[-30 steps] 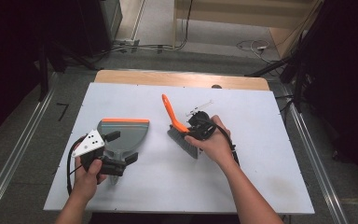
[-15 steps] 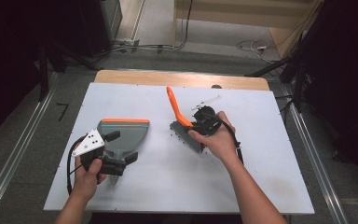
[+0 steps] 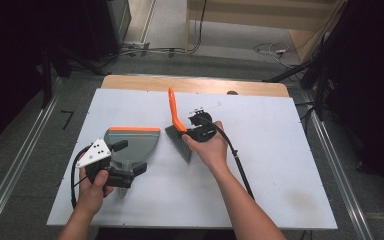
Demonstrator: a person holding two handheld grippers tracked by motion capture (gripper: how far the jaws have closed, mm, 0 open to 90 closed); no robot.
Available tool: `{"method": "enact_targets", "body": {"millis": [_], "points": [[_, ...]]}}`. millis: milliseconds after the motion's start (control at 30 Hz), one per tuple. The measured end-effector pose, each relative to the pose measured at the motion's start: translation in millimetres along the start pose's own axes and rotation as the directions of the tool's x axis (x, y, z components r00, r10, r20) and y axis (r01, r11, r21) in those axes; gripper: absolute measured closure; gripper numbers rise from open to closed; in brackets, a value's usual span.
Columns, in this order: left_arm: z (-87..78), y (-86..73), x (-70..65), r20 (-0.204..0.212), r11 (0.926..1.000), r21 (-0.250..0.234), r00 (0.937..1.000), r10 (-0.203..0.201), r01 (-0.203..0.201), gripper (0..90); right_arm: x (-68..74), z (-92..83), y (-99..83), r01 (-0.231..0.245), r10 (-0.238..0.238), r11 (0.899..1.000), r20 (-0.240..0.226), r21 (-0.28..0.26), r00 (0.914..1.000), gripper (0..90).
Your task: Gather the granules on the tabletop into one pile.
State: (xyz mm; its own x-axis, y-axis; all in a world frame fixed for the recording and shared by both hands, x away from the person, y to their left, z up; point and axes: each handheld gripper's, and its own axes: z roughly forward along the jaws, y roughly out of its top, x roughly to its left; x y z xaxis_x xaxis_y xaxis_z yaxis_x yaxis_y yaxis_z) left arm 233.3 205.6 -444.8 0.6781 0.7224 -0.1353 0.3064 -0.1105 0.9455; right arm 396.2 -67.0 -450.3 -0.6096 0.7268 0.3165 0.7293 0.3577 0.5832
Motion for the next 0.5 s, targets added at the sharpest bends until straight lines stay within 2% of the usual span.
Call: {"method": "enact_targets", "body": {"millis": [67, 167, 300, 500], "points": [[0.3, 0.2, -0.4, -0.001, 1.0, 0.0, 1.0, 0.0, 0.0, 0.0, -0.9, 5.7, 1.3, -0.034, 0.034, 0.999, 0.036, -0.001, 0.9988, 68.7], [1.0, 0.3, -1.5, 0.001, 1.0, 0.0, 1.0, 0.004, -0.004, 0.0, -4.5, 8.0, 2.0, -0.072, 0.073, 0.997, 0.064, -0.011, 0.9953, 68.6], [1.7, 0.0, -1.7, 0.002, 1.0, 0.006, 1.0, 0.007, -0.007, 0.0, -8.4, 6.3, 0.4, -0.054, 0.054, 0.999, 0.092, 0.0, 0.9944, 68.5], [2.3, -0.1, -2.7, 0.002, 0.9999, 0.007, 1.0, 0.007, -0.007, 0.0, -17.5, -0.3, -3.6, -0.114, 0.112, 0.994, 0.13, 0.004, 0.9852, 68.2]]}}
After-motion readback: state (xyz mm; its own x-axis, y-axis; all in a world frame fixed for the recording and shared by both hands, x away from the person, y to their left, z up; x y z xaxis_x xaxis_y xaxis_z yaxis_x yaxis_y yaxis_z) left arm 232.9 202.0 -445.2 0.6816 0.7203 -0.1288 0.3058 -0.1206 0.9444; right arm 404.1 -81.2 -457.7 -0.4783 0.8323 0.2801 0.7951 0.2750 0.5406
